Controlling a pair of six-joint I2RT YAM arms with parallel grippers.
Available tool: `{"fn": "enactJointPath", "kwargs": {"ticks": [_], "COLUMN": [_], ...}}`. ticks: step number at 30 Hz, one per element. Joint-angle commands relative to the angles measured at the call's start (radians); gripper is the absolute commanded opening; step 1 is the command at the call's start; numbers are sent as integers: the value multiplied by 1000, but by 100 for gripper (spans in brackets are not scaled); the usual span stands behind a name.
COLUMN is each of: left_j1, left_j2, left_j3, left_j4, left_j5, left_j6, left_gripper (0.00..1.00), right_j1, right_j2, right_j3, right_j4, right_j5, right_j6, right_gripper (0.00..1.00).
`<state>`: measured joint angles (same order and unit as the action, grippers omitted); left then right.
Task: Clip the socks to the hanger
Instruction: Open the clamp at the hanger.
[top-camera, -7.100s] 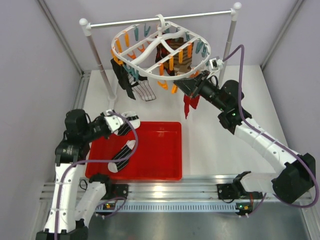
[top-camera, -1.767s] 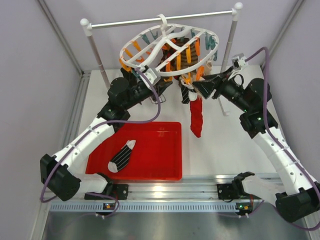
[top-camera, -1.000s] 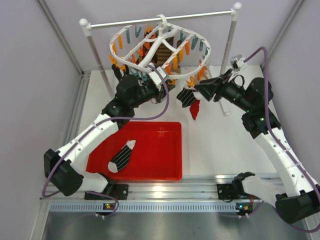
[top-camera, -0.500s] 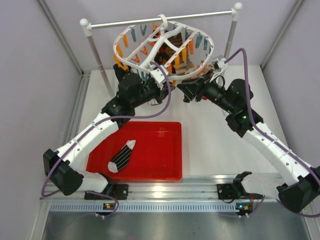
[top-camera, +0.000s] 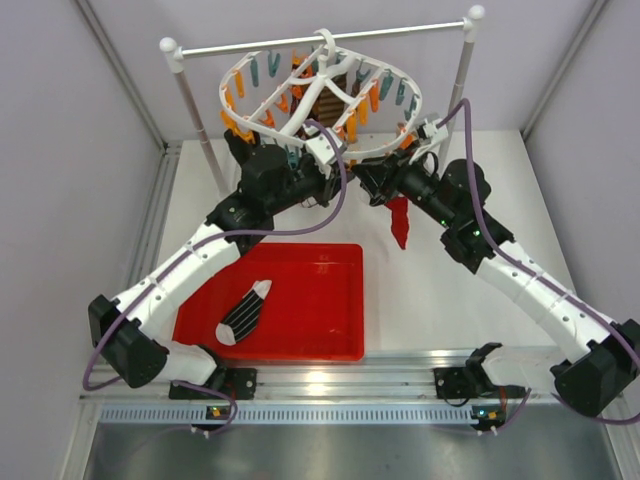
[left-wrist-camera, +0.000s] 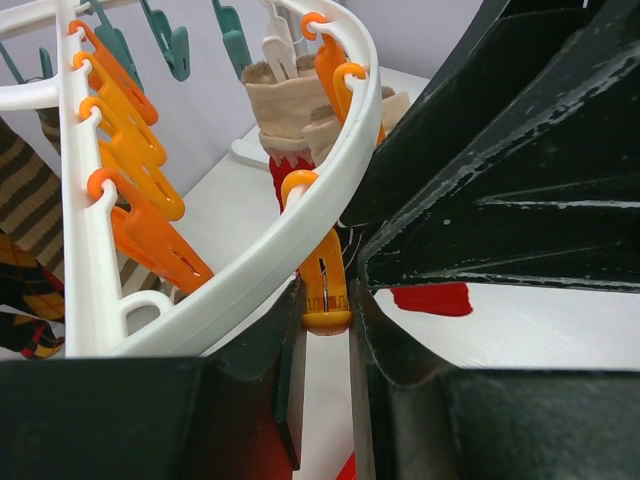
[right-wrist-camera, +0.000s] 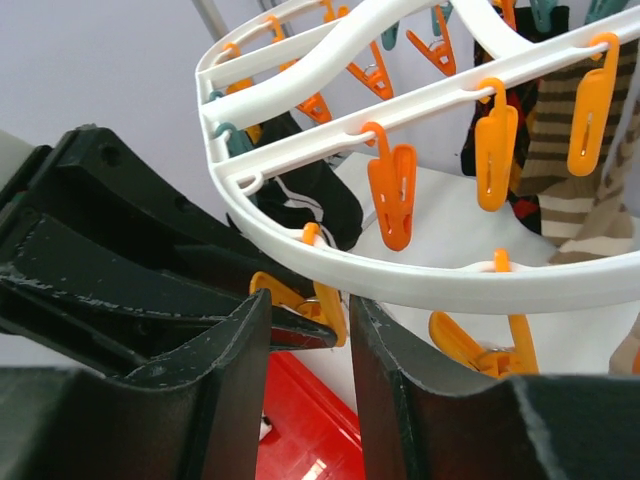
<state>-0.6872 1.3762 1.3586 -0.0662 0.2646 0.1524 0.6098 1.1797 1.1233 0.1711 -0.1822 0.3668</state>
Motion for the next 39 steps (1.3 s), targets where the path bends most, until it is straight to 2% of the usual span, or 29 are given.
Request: {"fn": "enactJointPath", "kwargs": {"ticks": [1, 11, 18, 19, 21, 25, 29, 39], "left_j1": [-28, -43, -48, -49, -48, -48, -48, -48], "left_j2": [3, 7, 4, 1, -5, -32, -83, -143], "left_j3": [34, 46, 43, 42, 39, -1, -79, -165], "left_j4": [-32, -43, -61, -61, -61, -54, -8, 127], "left_j5": [33, 36, 61, 61, 47, -7, -45, -105], "left_j6": [-17, -31, -47, -51, -56, -79, -94, -108], "left_gripper": [7, 11, 15, 16, 19, 40, 53, 55], "right_j1": [18, 18, 18, 18, 16, 8, -11, -24], "right_j2": [12, 34, 47, 49, 47, 41, 37, 29], "right_j3": [-2, -3, 10, 10, 9, 3, 3, -2], "right_j4": [67, 107, 122, 129, 139, 146, 151, 165], "right_j5": [61, 47, 20, 17, 4, -13, -42, -97], "right_j6": [-11, 20, 49, 58, 66, 102, 149, 218], "right_gripper": [36, 31, 12, 6, 0, 0, 0, 0]}}
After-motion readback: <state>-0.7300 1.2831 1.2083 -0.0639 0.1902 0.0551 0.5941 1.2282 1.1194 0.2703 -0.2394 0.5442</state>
